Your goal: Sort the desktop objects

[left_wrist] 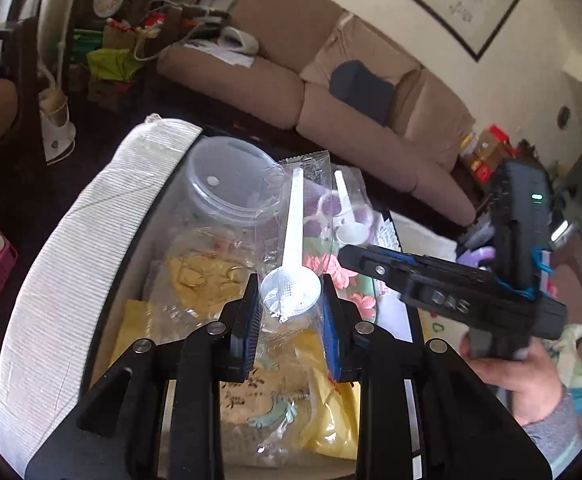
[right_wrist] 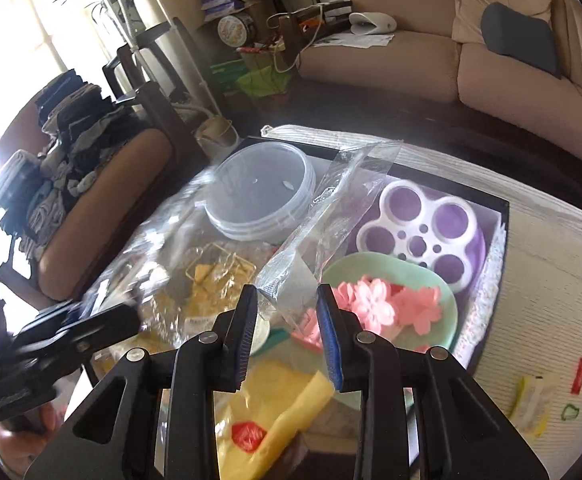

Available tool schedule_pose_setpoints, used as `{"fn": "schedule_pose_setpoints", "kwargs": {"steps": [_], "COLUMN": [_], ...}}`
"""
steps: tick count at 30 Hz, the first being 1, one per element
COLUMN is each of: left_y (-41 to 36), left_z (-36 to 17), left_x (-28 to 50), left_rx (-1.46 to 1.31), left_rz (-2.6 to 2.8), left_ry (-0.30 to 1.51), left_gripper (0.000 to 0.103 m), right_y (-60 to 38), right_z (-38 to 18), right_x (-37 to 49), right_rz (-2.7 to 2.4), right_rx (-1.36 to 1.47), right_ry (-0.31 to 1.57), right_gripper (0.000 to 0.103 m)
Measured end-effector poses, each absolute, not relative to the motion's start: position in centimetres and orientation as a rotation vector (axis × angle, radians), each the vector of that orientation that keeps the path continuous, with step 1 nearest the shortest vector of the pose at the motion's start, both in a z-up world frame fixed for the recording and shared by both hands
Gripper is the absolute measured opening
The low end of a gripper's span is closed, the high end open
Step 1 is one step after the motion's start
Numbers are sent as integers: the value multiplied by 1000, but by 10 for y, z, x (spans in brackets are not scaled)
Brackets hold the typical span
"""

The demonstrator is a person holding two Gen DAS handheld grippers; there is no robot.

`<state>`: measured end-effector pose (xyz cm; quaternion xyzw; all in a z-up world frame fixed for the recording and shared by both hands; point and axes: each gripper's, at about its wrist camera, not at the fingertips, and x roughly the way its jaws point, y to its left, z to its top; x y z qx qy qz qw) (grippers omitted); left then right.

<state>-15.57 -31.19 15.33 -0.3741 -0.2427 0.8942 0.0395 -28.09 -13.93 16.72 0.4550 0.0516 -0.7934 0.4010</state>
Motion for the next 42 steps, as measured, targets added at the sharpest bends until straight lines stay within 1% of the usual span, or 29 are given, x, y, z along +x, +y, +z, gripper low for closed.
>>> {"fn": "schedule_pose_setpoints", "kwargs": {"steps": [2, 6, 9, 13, 17, 19, 20, 23, 25, 29, 36, 38, 40, 42], "left_y": [-315, -317, -313, -309, -314, -318, -318, -319, -320, -321, -309, -305, -303, -299], "left_z": [154, 155, 156, 156, 154, 152, 151, 150, 147, 141, 132, 129, 126, 127], "left_x": [-142, -115, -93, -73, -71, -71, -72, -77, -82, -84, -94, -98, -100, -99], "left_rx": [-1120, -1045, -998, -983, -997, -1005, -1014, -1046, -1057, -1082, -1100, -1110, -1111, -1111], "left_rz": [2765, 2749, 2738, 2752, 2747, 2731, 2722, 2725, 2710, 2696, 2683, 2676, 2650, 2650], "left_ry": [-785, -965, -1049, -1022, -997, -1003, -993, -949, -956, -954, -898, -891, -923, -912], "left_gripper": [25, 25, 25, 25, 25, 25, 25, 25, 25, 25, 25, 25, 25, 25], "right_y": [-145, -156, -170, -189, -208, -216, -219, -219, -213, -194, -135, -129, -127, -130], "right_z": [165, 161, 159, 153, 137, 127, 122, 125, 134, 145, 173, 183, 194, 202], "right_x": [-279, -282, -286, -290, -300, -307, -310, -312, -314, -318, -294, -280, -274, -281], "right_rz": [-2028, -2057, -2059, -2086, -2095, -2079, -2065, -2080, -2101, -2135, -1937, -1912, -1985, -2064], "right_rx": [1140, 1165, 1182, 1200, 1255, 1298, 1330, 1313, 1270, 1257, 1212, 1187, 1160, 1130], "right_ry": [142, 144, 166, 265, 360, 384, 392, 411, 374, 251, -202, -205, -119, -67], "right_gripper": [30, 30, 30, 30, 31, 35, 46, 58, 61, 61, 61, 61, 61, 61]}}
